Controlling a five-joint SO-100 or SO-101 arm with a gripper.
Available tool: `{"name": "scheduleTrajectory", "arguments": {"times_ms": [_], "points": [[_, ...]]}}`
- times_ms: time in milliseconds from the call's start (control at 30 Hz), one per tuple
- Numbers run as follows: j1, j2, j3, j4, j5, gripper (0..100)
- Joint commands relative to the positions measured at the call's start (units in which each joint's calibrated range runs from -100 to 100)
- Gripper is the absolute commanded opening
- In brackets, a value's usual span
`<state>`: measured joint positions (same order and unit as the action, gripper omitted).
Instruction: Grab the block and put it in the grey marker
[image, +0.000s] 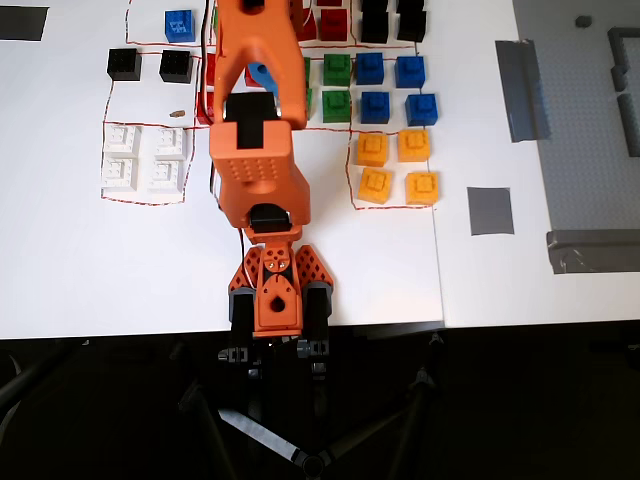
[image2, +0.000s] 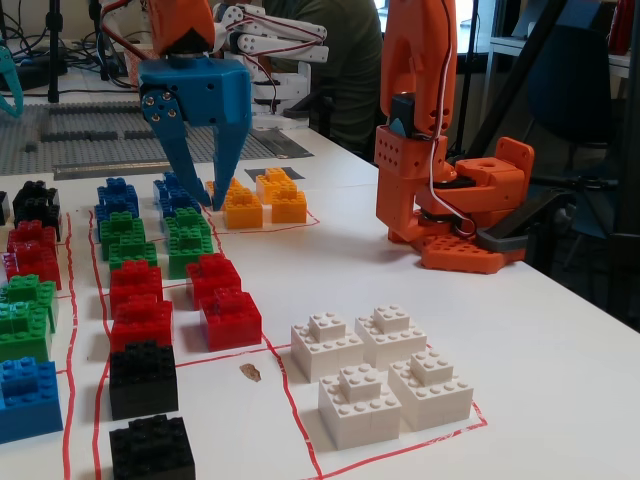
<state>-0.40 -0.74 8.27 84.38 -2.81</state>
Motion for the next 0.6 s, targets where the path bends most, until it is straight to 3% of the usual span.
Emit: {"name": "scheduleTrajectory", "arguments": {"times_ms": [0, 567], "points": [[0.1, -4.3, -1.3, 0.8, 1.4, 0], [1.0, -4.2, -2.0, 1.3, 2.3, 0]]}}
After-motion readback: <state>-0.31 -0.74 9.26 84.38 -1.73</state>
